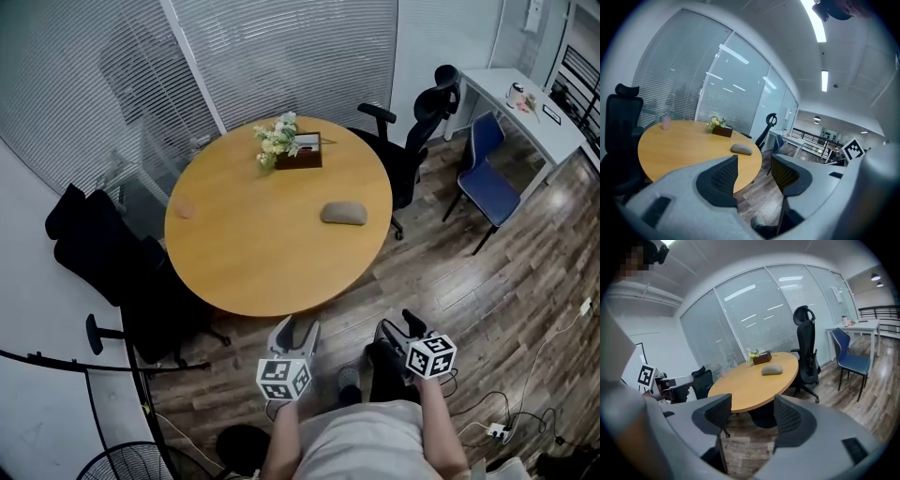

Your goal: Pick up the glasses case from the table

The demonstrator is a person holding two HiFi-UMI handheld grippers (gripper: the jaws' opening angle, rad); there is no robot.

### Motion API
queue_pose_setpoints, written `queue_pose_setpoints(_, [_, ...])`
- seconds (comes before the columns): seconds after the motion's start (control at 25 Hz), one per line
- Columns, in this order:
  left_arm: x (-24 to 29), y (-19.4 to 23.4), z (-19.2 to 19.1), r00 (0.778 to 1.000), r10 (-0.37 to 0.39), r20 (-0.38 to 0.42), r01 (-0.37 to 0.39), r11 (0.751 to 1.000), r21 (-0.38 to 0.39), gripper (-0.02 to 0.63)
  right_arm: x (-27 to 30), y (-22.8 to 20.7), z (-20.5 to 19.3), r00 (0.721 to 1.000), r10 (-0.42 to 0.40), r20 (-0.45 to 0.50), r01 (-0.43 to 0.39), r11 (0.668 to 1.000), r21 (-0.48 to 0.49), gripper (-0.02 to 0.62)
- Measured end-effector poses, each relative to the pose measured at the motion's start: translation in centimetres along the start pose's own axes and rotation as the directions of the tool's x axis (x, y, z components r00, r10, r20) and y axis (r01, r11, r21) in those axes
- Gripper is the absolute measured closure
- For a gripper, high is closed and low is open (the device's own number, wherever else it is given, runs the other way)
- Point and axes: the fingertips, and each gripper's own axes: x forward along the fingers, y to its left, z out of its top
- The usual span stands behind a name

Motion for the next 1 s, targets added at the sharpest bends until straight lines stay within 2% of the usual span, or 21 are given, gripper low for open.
queue_pose_setpoints(0.24, [1.1,2.2,1.7,0.998,0.048,0.039,-0.048,0.999,-0.006,0.403,2.2,0.2,0.8,1.0,0.017,-0.02,-0.017,1.0,-0.021,0.325])
queue_pose_setpoints(0.48, [4.5,2.5,2.9,0.999,0.033,0.032,-0.033,0.999,0.013,0.403,4.5,-0.7,2.6,0.999,0.034,-0.025,-0.035,0.999,-0.041,0.325])
queue_pose_setpoints(0.8, [10.9,3.0,5.5,1.0,-0.003,-0.004,0.003,0.998,0.066,0.403,8.6,-3.6,6.3,1.0,0.03,-0.005,-0.03,0.999,-0.016,0.325])
queue_pose_setpoints(1.0, [14.6,3.9,6.7,0.999,-0.005,-0.04,0.009,0.995,0.098,0.403,11.8,-4.5,8.4,0.999,0.031,-0.044,-0.035,0.995,-0.096,0.325])
